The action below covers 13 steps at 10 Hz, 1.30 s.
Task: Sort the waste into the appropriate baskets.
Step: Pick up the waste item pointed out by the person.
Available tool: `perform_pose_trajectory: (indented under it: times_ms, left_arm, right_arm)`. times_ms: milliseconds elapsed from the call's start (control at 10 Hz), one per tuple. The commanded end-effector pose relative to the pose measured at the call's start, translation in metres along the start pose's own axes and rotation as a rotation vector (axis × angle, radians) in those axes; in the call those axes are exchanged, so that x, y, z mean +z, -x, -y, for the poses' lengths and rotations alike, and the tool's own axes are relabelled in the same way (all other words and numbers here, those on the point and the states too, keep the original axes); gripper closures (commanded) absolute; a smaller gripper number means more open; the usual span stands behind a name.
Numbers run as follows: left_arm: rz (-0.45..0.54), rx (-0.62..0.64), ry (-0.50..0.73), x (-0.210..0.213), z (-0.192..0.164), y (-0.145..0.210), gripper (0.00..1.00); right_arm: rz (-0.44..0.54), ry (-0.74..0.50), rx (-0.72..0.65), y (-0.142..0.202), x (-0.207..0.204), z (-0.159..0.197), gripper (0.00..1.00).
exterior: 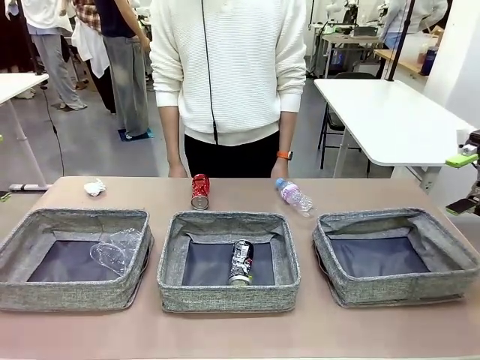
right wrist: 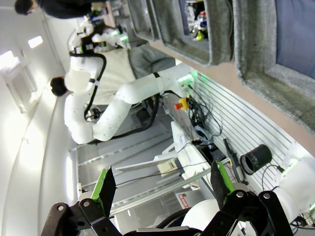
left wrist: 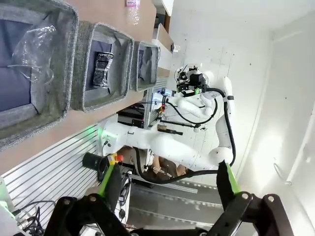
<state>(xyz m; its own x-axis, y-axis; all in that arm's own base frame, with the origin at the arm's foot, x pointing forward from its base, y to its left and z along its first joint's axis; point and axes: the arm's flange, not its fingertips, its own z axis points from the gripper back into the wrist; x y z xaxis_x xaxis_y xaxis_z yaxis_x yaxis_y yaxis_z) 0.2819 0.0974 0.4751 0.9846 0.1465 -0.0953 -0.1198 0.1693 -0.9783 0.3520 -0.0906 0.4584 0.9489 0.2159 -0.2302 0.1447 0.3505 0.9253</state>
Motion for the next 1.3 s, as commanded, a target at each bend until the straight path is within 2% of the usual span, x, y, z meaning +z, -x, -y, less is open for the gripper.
perform_pose_trajectory:
  times_ms: [0,1200]
  left_arm:
    - [-0.004,-0.024,0.016,0.0005,0.0005,0.0014,0.0]
    - [-0.004,-0.024,0.016,0.0005,0.0005,0.0014,0.0]
  right_arm:
    - [0.002,-0.006,-0.009,0.0001,0.0015,-0.0044,0.0]
    - [0.002,-0.006,-0.009,0.0001,0.0015,-0.0044,0.0]
